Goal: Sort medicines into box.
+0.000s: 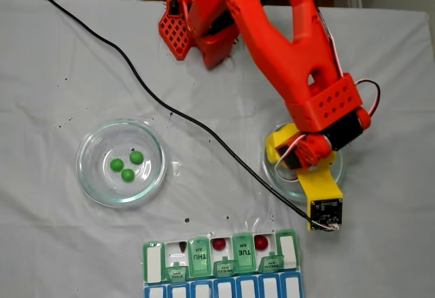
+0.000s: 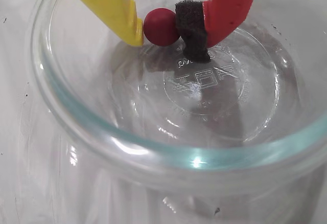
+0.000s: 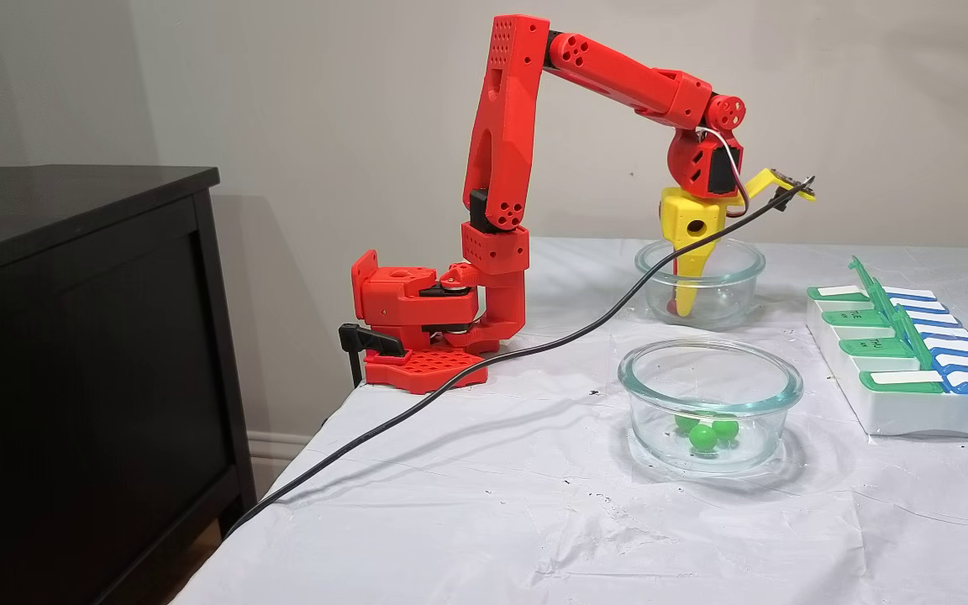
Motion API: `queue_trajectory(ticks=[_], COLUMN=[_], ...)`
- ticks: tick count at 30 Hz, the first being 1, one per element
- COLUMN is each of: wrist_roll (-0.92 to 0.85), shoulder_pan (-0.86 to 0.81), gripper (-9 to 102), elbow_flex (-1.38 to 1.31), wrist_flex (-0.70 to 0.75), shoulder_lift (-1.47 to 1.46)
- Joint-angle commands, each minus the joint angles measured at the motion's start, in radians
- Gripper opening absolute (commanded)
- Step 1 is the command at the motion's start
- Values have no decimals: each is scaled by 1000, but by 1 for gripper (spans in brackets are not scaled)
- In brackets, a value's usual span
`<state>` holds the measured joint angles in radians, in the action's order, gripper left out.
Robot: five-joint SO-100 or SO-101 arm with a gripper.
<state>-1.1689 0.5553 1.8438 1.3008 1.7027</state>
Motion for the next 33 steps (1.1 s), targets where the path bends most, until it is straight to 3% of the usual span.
queue_trajectory(ticks=[1, 25, 33], wrist_roll=[11, 120, 141], shoulder_pan=[12, 66, 61], gripper=[15, 15, 14], elbow_flex=[-2, -21, -9], wrist_flex=[20, 121, 75], shoulder_lift=[23, -12, -15])
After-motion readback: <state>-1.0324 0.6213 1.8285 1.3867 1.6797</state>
